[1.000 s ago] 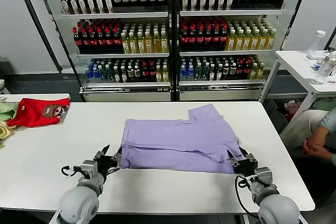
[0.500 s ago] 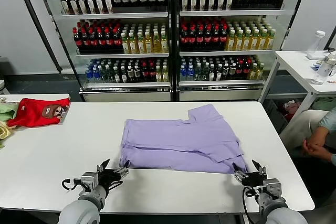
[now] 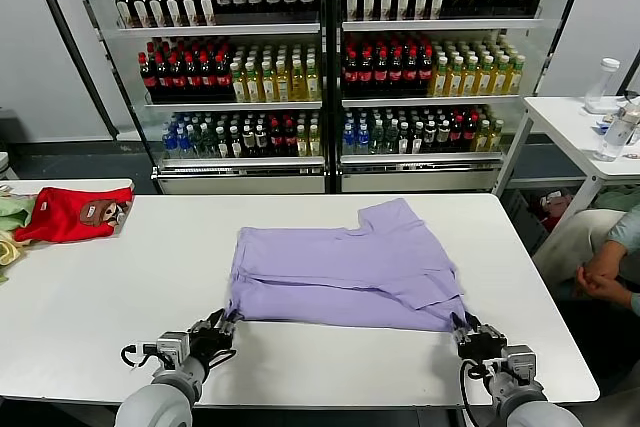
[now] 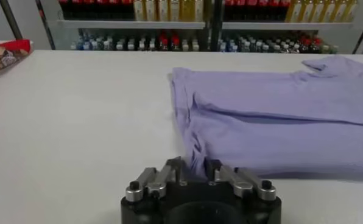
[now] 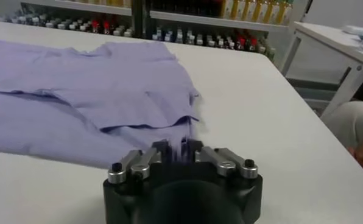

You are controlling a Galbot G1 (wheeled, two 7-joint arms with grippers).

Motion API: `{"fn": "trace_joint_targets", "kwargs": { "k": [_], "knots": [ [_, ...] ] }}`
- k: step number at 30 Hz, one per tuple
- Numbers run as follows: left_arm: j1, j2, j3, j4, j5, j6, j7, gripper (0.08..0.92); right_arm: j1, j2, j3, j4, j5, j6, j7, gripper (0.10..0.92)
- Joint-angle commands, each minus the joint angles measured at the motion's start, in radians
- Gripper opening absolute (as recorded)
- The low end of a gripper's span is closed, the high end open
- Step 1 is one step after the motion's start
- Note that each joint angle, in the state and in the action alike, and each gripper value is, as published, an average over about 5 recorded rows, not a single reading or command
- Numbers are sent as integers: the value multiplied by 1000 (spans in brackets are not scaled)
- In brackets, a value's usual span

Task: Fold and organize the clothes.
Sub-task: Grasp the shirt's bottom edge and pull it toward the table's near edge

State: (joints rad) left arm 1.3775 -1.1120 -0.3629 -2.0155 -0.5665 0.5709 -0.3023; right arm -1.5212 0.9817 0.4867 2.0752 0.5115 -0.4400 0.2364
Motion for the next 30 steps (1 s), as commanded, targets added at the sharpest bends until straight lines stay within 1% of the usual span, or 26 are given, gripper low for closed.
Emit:
{"fn": "trace_joint_targets", "kwargs": {
  "k": [1, 3, 6, 8, 16, 22, 26, 30],
  "knots": [
    [10, -2, -1, -3, -8, 6, -4, 255, -26, -7, 22, 14, -6, 10, -6, 172],
    [22, -1, -3, -14, -6, 6, -4, 194, -45, -14, 33, 27, -9, 13, -9, 132],
    [47, 0, -7, -35, -2, 3, -8, 120, -84, -23, 53, 55, -11, 20, -12, 117],
    [74, 3, -12, -57, -1, -3, -13, 96, -115, -26, 71, 77, -13, 26, -14, 117],
    [215, 30, -43, -181, 0, -30, -35, 91, -299, -15, 134, 175, -40, 60, -31, 117],
    [317, 63, -80, -293, 6, -34, -43, 91, -393, -2, 166, 211, -61, 86, -41, 117],
    [381, 83, -100, -295, 36, -40, -28, 91, -419, 13, 155, 220, -84, 99, -46, 117],
    [400, 87, -117, -271, 44, -42, -18, 91, -427, 27, 134, 227, -108, 101, -46, 117]
  ]
}}
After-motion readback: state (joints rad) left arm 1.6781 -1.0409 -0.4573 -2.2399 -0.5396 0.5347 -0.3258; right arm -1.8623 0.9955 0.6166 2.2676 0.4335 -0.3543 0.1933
